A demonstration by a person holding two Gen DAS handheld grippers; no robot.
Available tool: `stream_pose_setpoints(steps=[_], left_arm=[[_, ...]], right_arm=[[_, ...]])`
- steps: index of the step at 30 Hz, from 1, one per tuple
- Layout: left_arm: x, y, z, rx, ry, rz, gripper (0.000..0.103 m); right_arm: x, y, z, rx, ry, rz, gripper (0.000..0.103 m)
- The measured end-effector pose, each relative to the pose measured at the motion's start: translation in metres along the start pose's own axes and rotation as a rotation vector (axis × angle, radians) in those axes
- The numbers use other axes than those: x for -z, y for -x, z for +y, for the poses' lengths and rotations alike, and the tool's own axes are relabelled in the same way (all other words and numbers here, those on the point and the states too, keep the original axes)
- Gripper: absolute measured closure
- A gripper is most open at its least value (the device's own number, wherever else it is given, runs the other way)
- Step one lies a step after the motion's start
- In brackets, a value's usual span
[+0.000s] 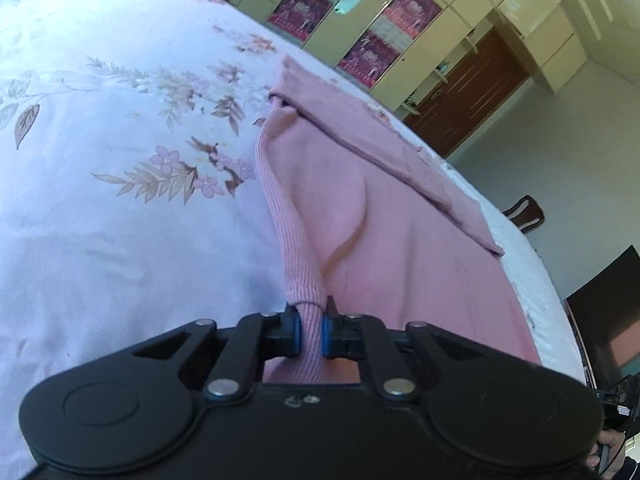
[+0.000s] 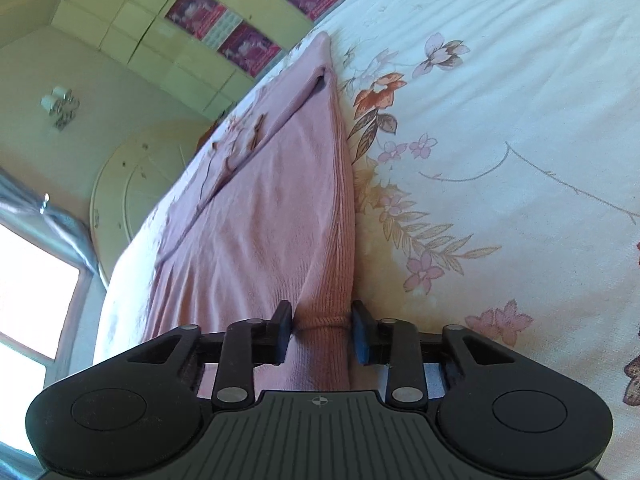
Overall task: Fold small clothes
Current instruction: 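Grasp the ribbed hem with both grippers and lift it, then carry the hem up over the body toward the collar and release it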
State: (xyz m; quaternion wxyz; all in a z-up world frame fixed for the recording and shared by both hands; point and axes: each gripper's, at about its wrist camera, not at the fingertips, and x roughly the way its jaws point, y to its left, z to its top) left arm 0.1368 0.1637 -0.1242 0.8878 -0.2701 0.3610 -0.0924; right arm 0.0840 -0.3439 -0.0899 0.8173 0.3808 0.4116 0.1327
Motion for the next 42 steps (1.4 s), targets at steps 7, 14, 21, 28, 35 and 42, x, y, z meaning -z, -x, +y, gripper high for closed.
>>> stream_pose_setpoints(steps=[7,14,21,28,35,42], left_arm=[[-0.002,0.000,0.010,-0.002,0.073,-0.016,0.094],[-0.038,0.010,-0.009,0.070,0.115,-0.113,0.095],[-0.107,-0.026,-0.041,0.097,0.091,-0.180,0.095],[-0.185,-0.089,-0.049,0.105,0.051,-0.168,0.095],[-0.251,-0.178,-0.033,0.059,0.048,-0.091,0.095],[-0.276,-0.258,-0.012,0.028,0.049,-0.010,0.084]], right_arm=[[0.006,-0.001,0.009,0.058,0.093,0.025,0.087],[-0.031,0.021,0.022,-0.102,-0.005,-0.101,0.087],[-0.104,-0.002,0.055,-0.107,-0.006,-0.166,0.087],[-0.187,-0.051,0.066,-0.116,-0.095,-0.195,0.087],[-0.267,-0.135,0.062,-0.076,-0.160,-0.189,0.087],[-0.312,-0.211,0.021,-0.001,-0.246,-0.149,0.087]])
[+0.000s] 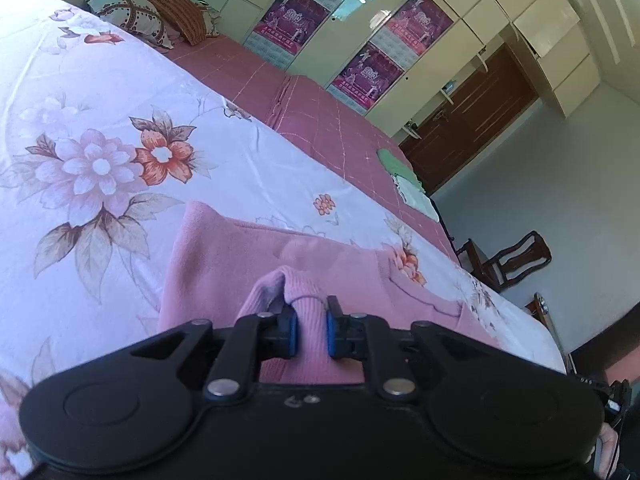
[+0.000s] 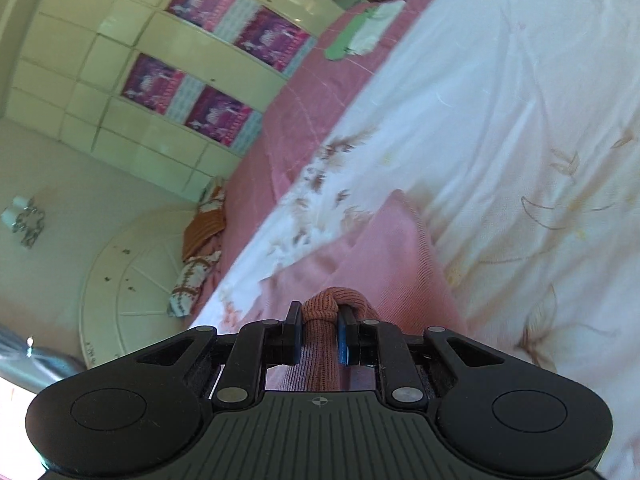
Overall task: Fold small clothes
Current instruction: 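Carry the hem up over the body toward the collar and release it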
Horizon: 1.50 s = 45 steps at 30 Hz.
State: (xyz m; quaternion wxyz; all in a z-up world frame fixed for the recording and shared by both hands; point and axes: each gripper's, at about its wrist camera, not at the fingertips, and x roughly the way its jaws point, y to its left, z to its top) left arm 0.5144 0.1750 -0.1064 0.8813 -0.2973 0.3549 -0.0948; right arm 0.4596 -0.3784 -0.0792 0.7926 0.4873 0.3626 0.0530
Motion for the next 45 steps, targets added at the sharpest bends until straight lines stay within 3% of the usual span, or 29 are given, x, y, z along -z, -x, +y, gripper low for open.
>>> stream_pose_setpoints(steps=[1,2,3,4,5,6,7,8,11,13,15,20,22,23,24,25,26,29,31,33,35,40,45], left_arm=[[-0.003,-0.004,0.004,0.001,0.017,-0.005,0.082],[-0.006,-0.005,0.006,0.010,0.030,-0.002,0.082],[-0.007,-0.002,0.006,0.024,0.023,-0.011,0.081],[-0.008,0.003,0.005,0.033,-0.002,-0.025,0.078],[-0.009,0.008,0.002,0.029,-0.040,-0.041,0.063],[-0.008,0.014,-0.003,0.002,-0.092,-0.066,0.037],[-0.008,0.018,-0.009,-0.029,-0.162,-0.095,0.029],[-0.009,0.020,-0.013,-0.045,-0.222,-0.109,0.027],[-0.012,0.021,-0.026,-0.030,-0.344,-0.087,0.034],[-0.010,0.016,-0.039,-0.051,-0.483,-0.048,0.040],[-0.007,0.007,-0.045,-0.072,-0.577,0.003,0.041],[-0.005,-0.021,-0.055,-0.077,-0.699,0.065,0.045],[-0.002,-0.037,-0.058,-0.077,-0.736,0.105,0.051],[0.002,-0.046,-0.060,-0.105,-0.776,0.113,0.060],[0.005,-0.053,-0.060,-0.145,-0.816,0.109,0.085],[0.008,-0.056,-0.059,-0.165,-0.831,0.094,0.101],[0.009,-0.052,-0.058,-0.153,-0.820,0.059,0.101],[0.009,-0.008,-0.052,-0.034,-0.704,-0.200,0.101],[0.005,-0.003,-0.042,-0.069,-0.634,-0.252,0.101],[-0.004,-0.020,-0.028,-0.118,-0.534,-0.221,0.101],[-0.011,-0.034,-0.023,-0.144,-0.465,-0.177,0.101],[-0.014,-0.043,-0.034,-0.198,-0.521,-0.156,0.101],[-0.006,-0.068,-0.037,-0.287,-0.593,-0.065,0.099]], right_arm=[[-0.005,-0.009,-0.006,0.008,-0.016,0.004,0.087],[-0.010,-0.016,-0.012,0.023,-0.047,0.008,0.079],[-0.014,-0.016,-0.016,0.029,-0.062,-0.017,0.066],[-0.017,-0.008,-0.018,0.025,-0.056,-0.076,0.059],[-0.019,0.001,-0.017,0.014,-0.036,-0.124,0.052],[-0.022,0.008,-0.015,-0.008,-0.007,-0.141,0.052],[-0.024,0.013,-0.009,-0.011,0.062,-0.136,0.052],[-0.022,0.017,0.001,0.015,0.167,-0.127,0.052],[-0.008,0.010,0.033,0.075,0.468,-0.062,0.052],[0.005,-0.003,0.046,0.102,0.588,-0.017,0.052],[0.015,-0.017,0.053,0.137,0.668,0.013,0.052],[0.033,-0.052,0.056,0.202,0.799,0.069,0.052],[0.034,-0.075,0.054,0.223,0.845,0.105,0.059],[0.032,-0.080,0.052,0.240,0.867,0.113,0.073],[0.034,-0.081,0.052,0.261,0.892,0.102,0.081],[0.035,-0.079,0.052,0.264,0.902,0.085,0.086],[0.035,-0.077,0.050,0.257,0.903,0.070,0.093],[0.033,-0.050,0.050,0.200,0.876,-0.046,0.094],[0.027,-0.022,0.050,0.110,0.802,-0.164,0.094],[0.018,-0.023,0.044,0.132,0.734,-0.212,0.094],[0.006,-0.047,0.033,0.198,0.656,-0.170,0.094],[0.002,-0.070,0.035,0.268,0.631,-0.142,0.094],[-0.001,-0.082,0.031,0.304,0.634,-0.122,0.094]])
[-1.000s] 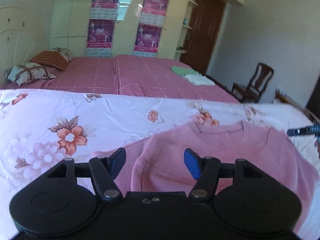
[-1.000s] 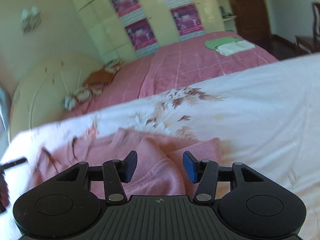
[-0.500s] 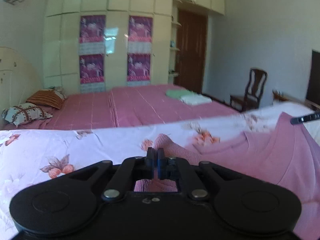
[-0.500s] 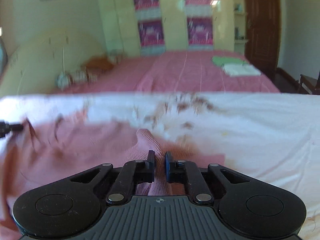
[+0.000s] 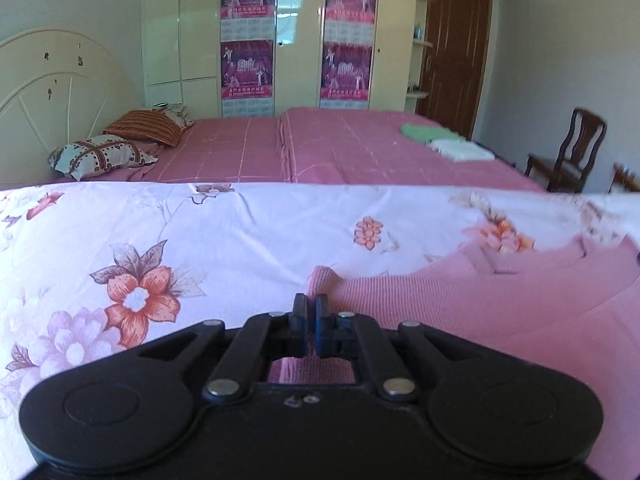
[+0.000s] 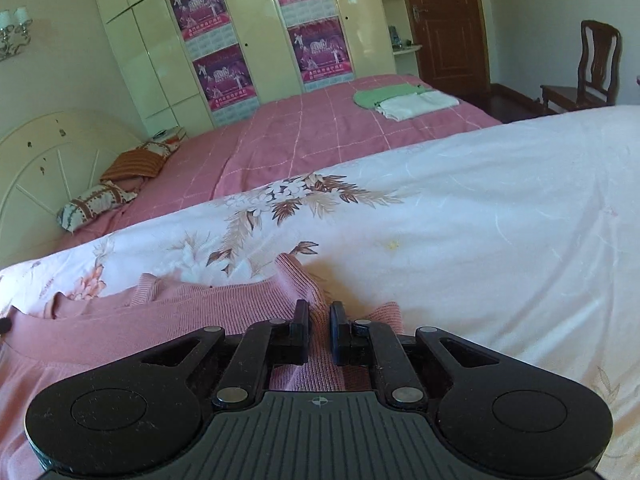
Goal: Fold small clothes
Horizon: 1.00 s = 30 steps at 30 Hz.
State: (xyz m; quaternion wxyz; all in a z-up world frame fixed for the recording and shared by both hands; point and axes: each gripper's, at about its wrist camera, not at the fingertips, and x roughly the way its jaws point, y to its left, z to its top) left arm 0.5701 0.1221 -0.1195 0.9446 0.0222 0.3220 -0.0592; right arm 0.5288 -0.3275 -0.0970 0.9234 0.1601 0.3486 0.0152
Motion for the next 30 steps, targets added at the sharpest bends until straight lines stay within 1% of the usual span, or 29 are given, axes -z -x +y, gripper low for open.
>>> stream_pose_setpoints(steps=[1,2,3,4,5,6,7,8,9,10,12,13,14,15,16,17,18,19,20,21,22,23,24,25,27,28,30], left_arm=[[-0.001,-0.001,-0.003,-0.016,-0.025,0.010,0.096],[-0.002,0.002,-0.003,-0.045,-0.029,0.009,0.081],[-0.003,0.006,-0.002,-0.077,-0.015,0.000,0.053],[-0.003,0.018,0.000,-0.098,0.008,-0.025,0.044],[-0.003,0.034,0.000,-0.089,0.027,-0.067,0.042],[-0.002,0.055,-0.004,-0.038,0.041,-0.109,0.041],[0.001,0.071,-0.012,0.004,0.051,-0.128,0.041],[0.006,0.086,-0.025,0.051,0.041,-0.138,0.041],[0.014,0.099,-0.048,0.113,-0.006,-0.144,0.042],[0.022,0.107,-0.070,0.157,-0.044,-0.145,0.042],[0.040,0.114,-0.111,0.259,-0.114,-0.125,0.040],[0.047,0.111,-0.130,0.281,-0.166,-0.116,0.040],[0.054,0.105,-0.146,0.280,-0.218,-0.106,0.039],[0.058,0.096,-0.154,0.275,-0.243,-0.086,0.039],[0.060,0.085,-0.155,0.264,-0.243,-0.062,0.039],[0.060,0.073,-0.148,0.241,-0.212,-0.037,0.039],[0.059,0.065,-0.135,0.230,-0.167,-0.027,0.038],[0.056,0.059,-0.120,0.244,-0.116,-0.021,0.035],[0.052,0.056,-0.104,0.233,-0.056,-0.012,0.037],[0.049,0.057,-0.092,0.194,-0.022,-0.005,0.036],[0.046,0.060,-0.082,0.163,-0.002,-0.006,0.037],[0.045,0.067,-0.072,0.163,0.029,-0.026,0.039],[0.044,0.075,-0.064,0.159,0.062,-0.044,0.039],[0.042,0.084,-0.061,0.150,0.078,-0.054,0.039],[0.045,0.102,-0.066,0.145,0.072,-0.085,0.038],[0.046,0.106,-0.072,0.155,0.068,-0.089,0.038],[0.049,0.107,-0.092,0.194,0.051,-0.072,0.038]], right_arm=[[0.002,0.000,0.000,0.013,0.011,0.001,0.094],[0.003,-0.001,0.001,0.019,0.020,0.005,0.094],[0.002,0.000,0.003,0.022,0.029,0.011,0.092],[0.001,0.003,0.004,0.032,0.038,0.009,0.090],[0.000,0.011,0.008,0.062,0.051,-0.016,0.076],[0.000,0.022,0.013,0.098,0.069,-0.057,0.060],[0.003,0.036,0.020,0.099,0.104,-0.108,0.059],[0.006,0.047,0.027,0.052,0.135,-0.117,0.059],[0.011,0.055,0.036,-0.022,0.170,-0.103,0.059],[0.019,0.061,0.046,-0.088,0.222,-0.087,0.059],[0.038,0.069,0.065,-0.171,0.315,-0.065,0.059],[0.049,0.068,0.075,-0.230,0.353,-0.031,0.059],[0.057,0.066,0.081,-0.261,0.381,-0.010,0.059],[0.065,0.061,0.089,-0.278,0.412,0.007,0.059],[0.071,0.053,0.094,-0.284,0.429,0.020,0.059],[0.073,0.048,0.096,-0.274,0.436,0.012,0.059],[0.072,0.044,0.094,-0.224,0.438,-0.005,0.059],[0.069,0.037,0.087,-0.109,0.421,-0.032,0.059],[0.064,0.031,0.078,-0.017,0.387,-0.041,0.059],[0.058,0.024,0.061,0.058,0.320,-0.021,0.059],[0.052,0.022,0.046,0.026,0.244,0.001,0.059],[0.047,0.024,0.038,-0.003,0.196,0.021,0.059],[0.044,0.030,0.042,0.009,0.213,0.023,0.059],[0.045,0.043,0.049,0.012,0.251,-0.009,0.059],[0.051,0.065,0.065,-0.053,0.287,-0.049,0.059],[0.057,0.075,0.079,-0.104,0.306,-0.055,0.059],[0.072,0.085,0.103,-0.168,0.354,-0.063,0.059]])
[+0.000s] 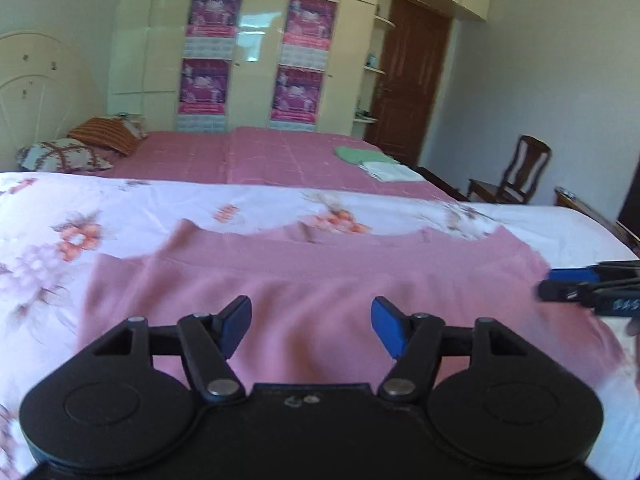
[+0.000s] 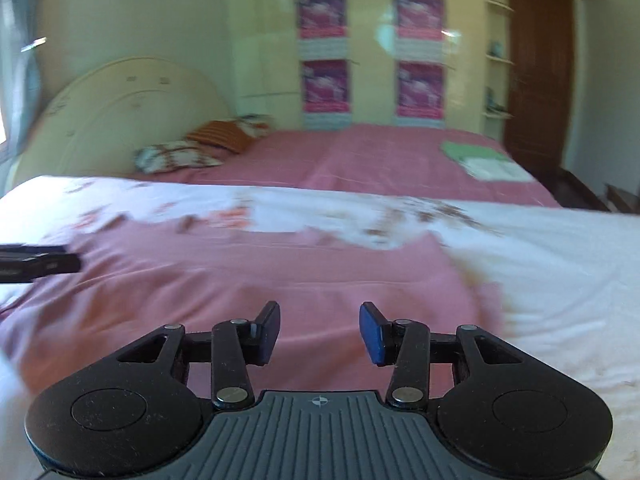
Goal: Fold small clothes
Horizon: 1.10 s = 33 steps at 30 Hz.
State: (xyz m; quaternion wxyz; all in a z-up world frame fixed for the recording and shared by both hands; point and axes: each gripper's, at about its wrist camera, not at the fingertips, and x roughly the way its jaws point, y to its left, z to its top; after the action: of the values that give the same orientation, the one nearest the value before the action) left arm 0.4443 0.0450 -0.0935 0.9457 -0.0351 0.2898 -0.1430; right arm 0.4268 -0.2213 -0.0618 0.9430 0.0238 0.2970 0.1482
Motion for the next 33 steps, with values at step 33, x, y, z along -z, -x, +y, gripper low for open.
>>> stream_pose_setpoints(steps=[33], left_arm=[[0.070,0.073,0.022,-0.291,-0.003,0.141,0.020]], right_arm=[[0.077,0.071,-0.026,0.245,-0.177,0.237,0.059]])
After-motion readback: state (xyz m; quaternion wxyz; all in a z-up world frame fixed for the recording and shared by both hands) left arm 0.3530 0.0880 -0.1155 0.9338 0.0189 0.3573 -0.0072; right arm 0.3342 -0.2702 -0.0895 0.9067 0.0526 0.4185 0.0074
